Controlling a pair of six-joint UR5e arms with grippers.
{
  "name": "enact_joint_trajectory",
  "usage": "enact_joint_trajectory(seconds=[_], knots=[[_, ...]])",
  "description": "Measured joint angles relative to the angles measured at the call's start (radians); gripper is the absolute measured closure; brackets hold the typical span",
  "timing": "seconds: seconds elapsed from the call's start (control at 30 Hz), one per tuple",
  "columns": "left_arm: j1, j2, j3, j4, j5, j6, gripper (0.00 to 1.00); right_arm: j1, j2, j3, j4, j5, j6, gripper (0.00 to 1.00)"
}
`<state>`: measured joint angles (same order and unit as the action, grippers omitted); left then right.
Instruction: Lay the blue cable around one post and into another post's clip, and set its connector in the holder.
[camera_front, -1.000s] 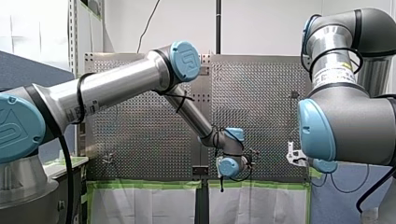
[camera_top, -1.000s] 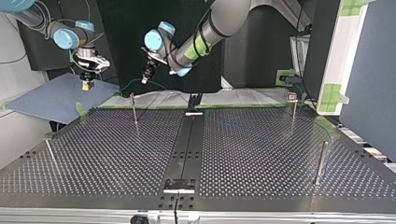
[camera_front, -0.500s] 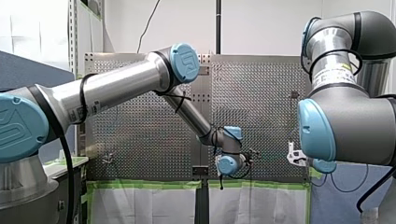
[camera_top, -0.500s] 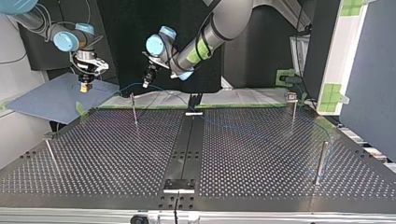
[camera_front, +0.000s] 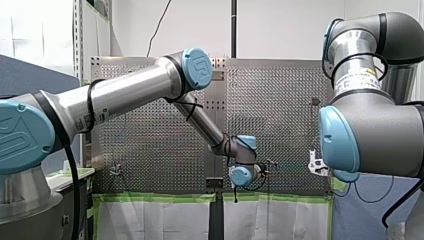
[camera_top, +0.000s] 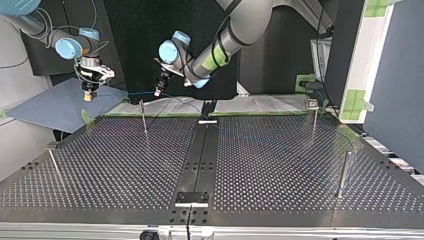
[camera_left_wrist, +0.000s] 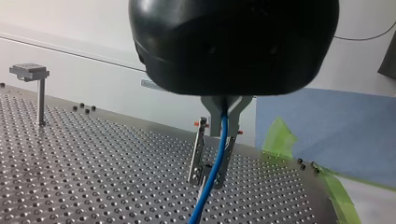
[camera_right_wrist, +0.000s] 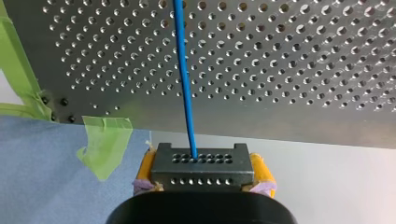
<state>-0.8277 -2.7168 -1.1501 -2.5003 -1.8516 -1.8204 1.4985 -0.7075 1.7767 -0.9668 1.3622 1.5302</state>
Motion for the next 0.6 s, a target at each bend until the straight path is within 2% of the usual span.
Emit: enact_joint_trajectory(seconds=[0.33,0.6], knots=[[0.005,-0.006,0.007,0.004,0.016,-0.001,1.0,0.004,0.001,-0.003,0.002,0.002,-0.001,1.0],[0.004,-0.053,0.062,-0.039,0.013,0.017,1.0,0.006,0.004,-0.008,0.001,0.006,-0.004,1.0]])
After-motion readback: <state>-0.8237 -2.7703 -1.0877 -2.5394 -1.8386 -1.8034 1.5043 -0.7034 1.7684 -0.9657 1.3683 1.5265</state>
